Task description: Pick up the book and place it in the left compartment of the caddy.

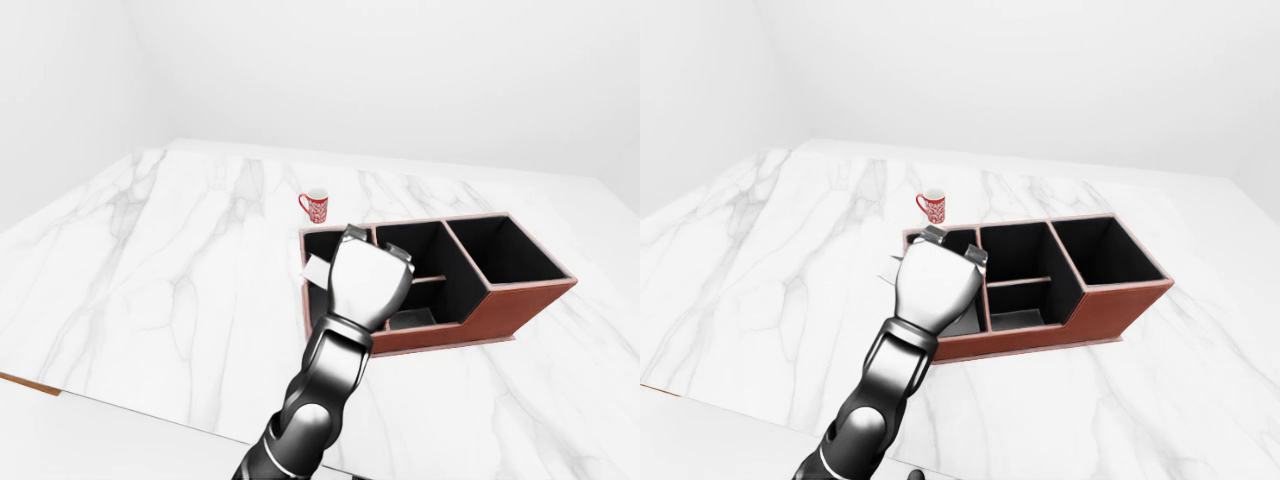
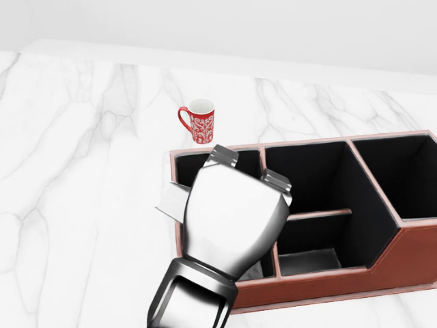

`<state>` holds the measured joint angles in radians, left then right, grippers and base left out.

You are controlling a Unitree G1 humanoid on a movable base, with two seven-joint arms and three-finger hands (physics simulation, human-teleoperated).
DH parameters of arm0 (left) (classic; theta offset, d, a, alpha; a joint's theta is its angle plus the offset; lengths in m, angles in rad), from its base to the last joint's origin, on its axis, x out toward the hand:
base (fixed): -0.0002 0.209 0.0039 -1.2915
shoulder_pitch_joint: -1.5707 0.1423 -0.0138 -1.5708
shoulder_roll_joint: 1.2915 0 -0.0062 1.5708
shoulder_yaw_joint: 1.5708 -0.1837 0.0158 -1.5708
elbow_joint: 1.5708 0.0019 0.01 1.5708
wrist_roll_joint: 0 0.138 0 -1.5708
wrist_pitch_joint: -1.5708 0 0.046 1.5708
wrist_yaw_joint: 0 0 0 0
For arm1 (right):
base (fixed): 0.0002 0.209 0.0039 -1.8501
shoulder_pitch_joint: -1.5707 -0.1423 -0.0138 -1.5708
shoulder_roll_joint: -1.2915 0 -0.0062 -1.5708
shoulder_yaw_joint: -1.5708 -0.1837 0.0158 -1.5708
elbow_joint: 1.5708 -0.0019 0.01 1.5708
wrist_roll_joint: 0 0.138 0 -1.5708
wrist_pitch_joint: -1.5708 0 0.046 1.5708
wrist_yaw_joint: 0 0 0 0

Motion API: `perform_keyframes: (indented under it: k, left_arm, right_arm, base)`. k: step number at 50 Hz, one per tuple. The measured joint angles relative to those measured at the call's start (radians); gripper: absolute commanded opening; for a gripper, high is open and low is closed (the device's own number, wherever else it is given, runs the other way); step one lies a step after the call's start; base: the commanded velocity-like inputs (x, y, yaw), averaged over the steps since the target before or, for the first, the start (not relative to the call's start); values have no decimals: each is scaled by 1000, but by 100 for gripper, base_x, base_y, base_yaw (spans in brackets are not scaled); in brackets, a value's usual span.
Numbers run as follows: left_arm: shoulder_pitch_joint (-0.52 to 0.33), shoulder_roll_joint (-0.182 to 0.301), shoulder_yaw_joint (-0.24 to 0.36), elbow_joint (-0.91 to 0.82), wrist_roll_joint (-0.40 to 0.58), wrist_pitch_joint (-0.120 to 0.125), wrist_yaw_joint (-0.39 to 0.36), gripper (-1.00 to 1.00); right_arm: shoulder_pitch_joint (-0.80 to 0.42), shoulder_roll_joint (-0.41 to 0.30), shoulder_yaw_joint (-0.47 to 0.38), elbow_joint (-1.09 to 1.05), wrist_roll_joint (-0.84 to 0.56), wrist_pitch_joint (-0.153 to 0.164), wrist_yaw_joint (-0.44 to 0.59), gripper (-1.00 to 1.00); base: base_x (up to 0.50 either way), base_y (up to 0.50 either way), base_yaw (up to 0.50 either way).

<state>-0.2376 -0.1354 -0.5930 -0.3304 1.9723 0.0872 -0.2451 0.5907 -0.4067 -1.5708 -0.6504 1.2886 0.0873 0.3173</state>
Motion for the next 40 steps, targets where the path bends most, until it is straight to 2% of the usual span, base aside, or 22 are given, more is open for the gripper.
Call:
perform_keyframes:
  k: [11,32,40]
  left_arm:
    - [-40,-1,-3,74,0,0,-4,-100]
    - [-111,-61,57,254,0,0,37,-100]
    - [-128,-67,78,323,0,0,54,-100]
  right_arm:
    - [-2,2,0,2,-4,0,1,100]
    - [1,-3,0,5,6,0,-8,100]
    - [1,-4,0,5,6,0,-8,100]
  base:
    - [0,0,0]
    - [0,0,0]
    - [0,0,0]
